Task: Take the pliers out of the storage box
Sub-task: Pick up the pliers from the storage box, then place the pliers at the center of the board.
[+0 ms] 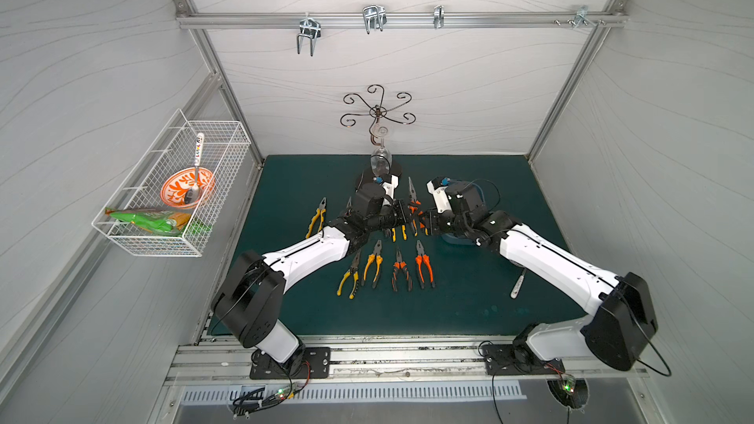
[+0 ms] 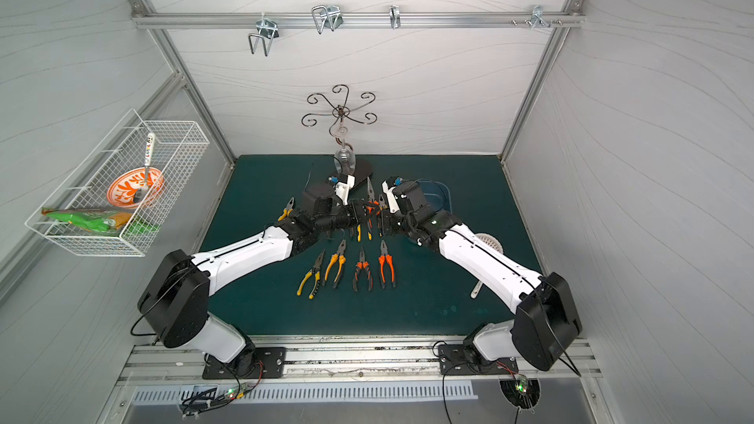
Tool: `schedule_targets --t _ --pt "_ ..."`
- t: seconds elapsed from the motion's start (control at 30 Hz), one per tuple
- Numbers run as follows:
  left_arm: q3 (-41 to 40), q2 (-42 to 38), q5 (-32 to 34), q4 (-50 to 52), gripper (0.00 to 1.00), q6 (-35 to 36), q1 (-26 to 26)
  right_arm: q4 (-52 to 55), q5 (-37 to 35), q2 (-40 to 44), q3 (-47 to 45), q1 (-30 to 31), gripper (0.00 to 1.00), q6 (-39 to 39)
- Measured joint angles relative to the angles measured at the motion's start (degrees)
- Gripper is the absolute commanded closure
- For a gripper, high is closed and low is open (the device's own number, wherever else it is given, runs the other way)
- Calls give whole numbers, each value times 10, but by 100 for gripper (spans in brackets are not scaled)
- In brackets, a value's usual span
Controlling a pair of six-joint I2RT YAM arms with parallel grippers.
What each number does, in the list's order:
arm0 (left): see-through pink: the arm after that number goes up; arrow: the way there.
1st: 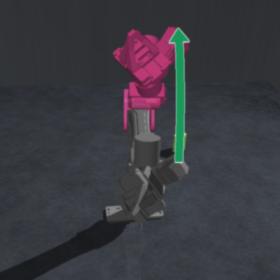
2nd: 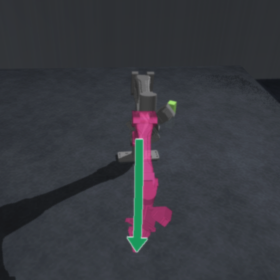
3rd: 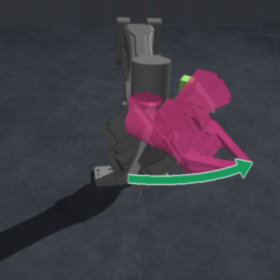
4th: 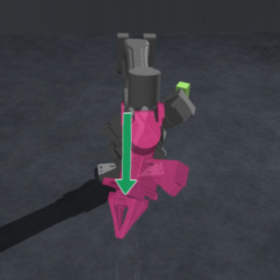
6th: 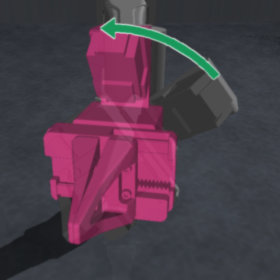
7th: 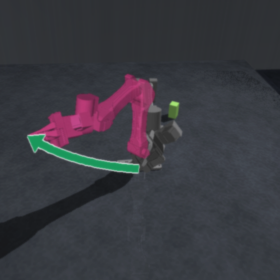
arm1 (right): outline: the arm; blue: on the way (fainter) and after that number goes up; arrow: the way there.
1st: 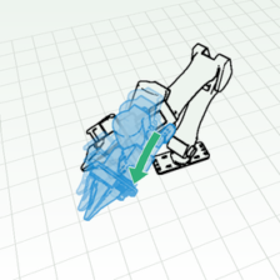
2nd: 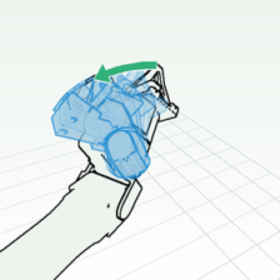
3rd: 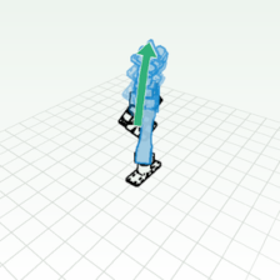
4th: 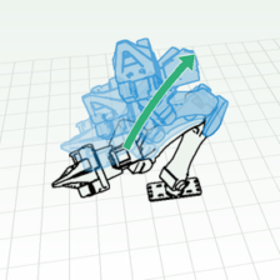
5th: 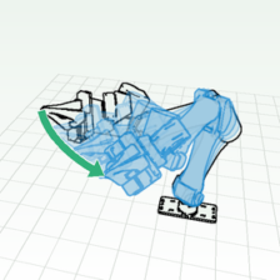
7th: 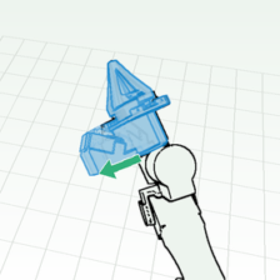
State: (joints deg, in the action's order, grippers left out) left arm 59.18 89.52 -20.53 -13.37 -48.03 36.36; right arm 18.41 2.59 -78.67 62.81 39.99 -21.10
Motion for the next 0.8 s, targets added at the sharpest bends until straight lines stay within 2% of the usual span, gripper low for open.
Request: schedule_targets --t 0.07,0.13,0.37,0.5,0.67,0.8 --pt "0 0 -3 0 100 -2 -2 -3 2 5 -3 0 59 4" --pt "0 0 -9 4 100 -2 -5 -5 5 16 -8 2 47 16" --pt "-36 -19 -37 12 100 18 -48 -23 18 69 -45 2 18 67" --pt "-74 -76 -39 93 100 79 -80 -37 49 81 -71 3 3 105" --pt "-98 -164 -35 222 100 164 -126 -67 95 83 -98 15 1 151" --pt "-97 -193 -11 338 100 240 -155 -97 132 77 -109 45 1 193"
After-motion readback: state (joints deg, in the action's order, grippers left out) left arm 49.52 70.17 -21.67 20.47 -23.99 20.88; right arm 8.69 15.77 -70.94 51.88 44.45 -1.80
